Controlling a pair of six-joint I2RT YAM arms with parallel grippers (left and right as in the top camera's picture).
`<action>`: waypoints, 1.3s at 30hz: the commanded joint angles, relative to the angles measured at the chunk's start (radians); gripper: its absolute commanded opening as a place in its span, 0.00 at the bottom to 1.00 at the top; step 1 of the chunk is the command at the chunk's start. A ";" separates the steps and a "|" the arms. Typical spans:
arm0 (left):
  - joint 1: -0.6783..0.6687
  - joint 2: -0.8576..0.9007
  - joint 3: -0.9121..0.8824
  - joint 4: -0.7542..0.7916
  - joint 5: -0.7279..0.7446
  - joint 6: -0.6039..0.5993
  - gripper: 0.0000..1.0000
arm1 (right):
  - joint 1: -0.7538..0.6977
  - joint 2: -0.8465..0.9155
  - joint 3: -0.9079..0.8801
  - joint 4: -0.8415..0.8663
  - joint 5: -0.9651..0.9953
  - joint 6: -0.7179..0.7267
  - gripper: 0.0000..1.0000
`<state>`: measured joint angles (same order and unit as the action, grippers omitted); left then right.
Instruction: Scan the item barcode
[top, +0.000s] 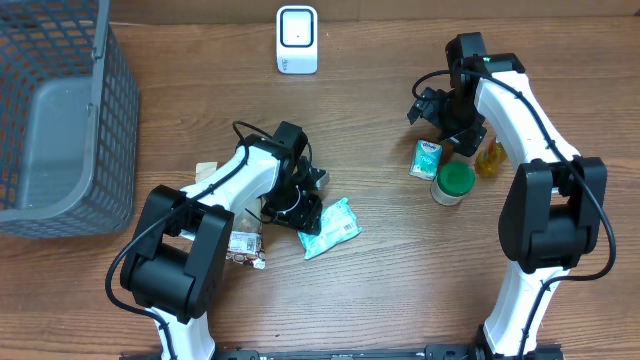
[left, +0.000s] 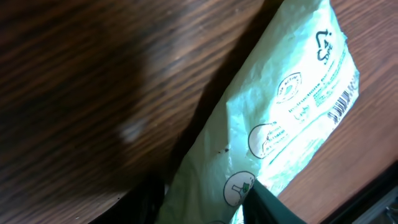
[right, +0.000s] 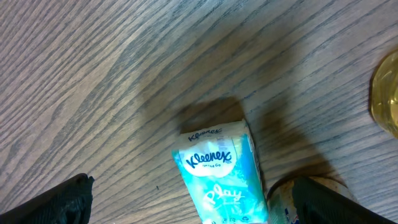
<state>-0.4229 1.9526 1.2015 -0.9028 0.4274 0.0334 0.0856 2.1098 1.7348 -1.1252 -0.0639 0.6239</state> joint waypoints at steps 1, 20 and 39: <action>0.004 -0.009 -0.015 0.003 0.049 0.012 0.36 | -0.004 -0.022 0.027 0.003 -0.001 -0.004 1.00; 0.012 -0.184 0.082 -0.026 0.132 0.060 0.04 | -0.004 -0.022 0.027 0.003 -0.001 -0.004 1.00; 0.010 -0.286 0.086 -0.013 0.332 0.057 0.11 | -0.004 -0.022 0.027 0.003 -0.001 -0.004 1.00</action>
<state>-0.4164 1.6756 1.2705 -0.9161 0.7143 0.0635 0.0856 2.1098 1.7348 -1.1259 -0.0635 0.6239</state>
